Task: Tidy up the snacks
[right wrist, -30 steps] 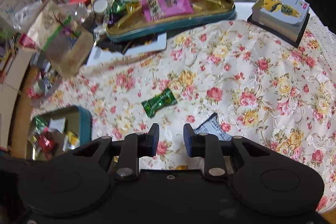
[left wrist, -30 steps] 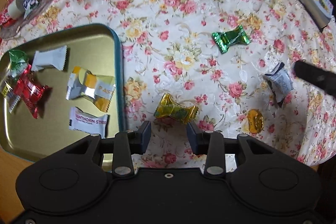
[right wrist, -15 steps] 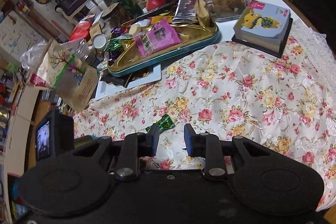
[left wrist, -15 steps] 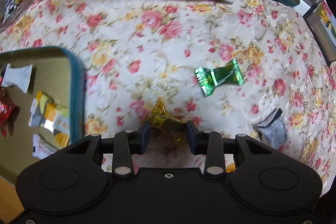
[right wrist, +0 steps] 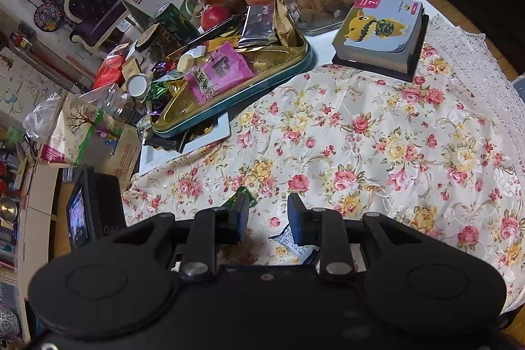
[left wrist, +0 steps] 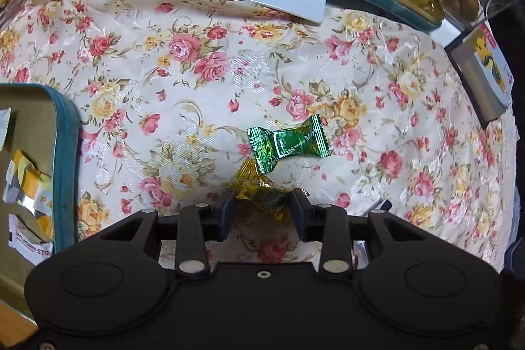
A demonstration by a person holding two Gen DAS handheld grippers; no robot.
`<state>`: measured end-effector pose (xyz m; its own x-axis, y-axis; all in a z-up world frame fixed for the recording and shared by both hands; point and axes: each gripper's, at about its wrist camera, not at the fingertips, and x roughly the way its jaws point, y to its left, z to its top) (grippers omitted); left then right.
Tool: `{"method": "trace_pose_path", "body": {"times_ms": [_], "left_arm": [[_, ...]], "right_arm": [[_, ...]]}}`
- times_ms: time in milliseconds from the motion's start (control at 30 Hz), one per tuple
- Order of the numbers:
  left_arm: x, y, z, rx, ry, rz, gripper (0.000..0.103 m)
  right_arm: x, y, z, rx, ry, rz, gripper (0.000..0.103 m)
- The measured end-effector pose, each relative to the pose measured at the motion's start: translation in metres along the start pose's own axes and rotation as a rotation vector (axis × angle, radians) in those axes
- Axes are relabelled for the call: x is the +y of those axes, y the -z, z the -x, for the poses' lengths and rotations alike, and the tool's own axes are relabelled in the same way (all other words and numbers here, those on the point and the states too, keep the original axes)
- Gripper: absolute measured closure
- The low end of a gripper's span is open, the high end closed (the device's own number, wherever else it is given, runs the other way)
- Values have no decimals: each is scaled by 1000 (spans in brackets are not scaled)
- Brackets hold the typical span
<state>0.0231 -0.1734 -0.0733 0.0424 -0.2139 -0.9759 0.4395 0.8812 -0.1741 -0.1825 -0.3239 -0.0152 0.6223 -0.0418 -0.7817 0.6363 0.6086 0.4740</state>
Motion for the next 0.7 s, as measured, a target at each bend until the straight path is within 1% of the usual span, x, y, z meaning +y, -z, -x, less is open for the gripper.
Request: {"method": "trace_pose_path", "body": {"times_ms": [133, 233, 300, 367, 467, 567, 633, 700], "left_arm": [[8, -4, -1, -1, 5, 22, 58], [7, 1, 0, 3, 12, 22, 58], [9, 5, 5, 25, 44, 21, 58], [11, 8, 11, 28, 72, 18, 58], [17, 10, 27, -8, 69, 14, 58], [20, 0, 40, -83, 53, 33, 58], [13, -7, 42, -126, 16, 0, 58], [5, -12, 36, -149, -24, -45, 58]], "right_arm": [[5, 1, 2, -2, -11, 20, 74], [6, 3, 3, -2, -16, 30, 74], [6, 2, 3, 1, -20, 26, 74], [5, 2, 3, 0, -21, 18, 74], [4, 1, 6, -6, -26, 13, 74], [5, 1, 7, -8, -34, 14, 74], [6, 1, 7, -7, -39, 21, 74], [9, 2, 6, -4, -41, 28, 74]]}}
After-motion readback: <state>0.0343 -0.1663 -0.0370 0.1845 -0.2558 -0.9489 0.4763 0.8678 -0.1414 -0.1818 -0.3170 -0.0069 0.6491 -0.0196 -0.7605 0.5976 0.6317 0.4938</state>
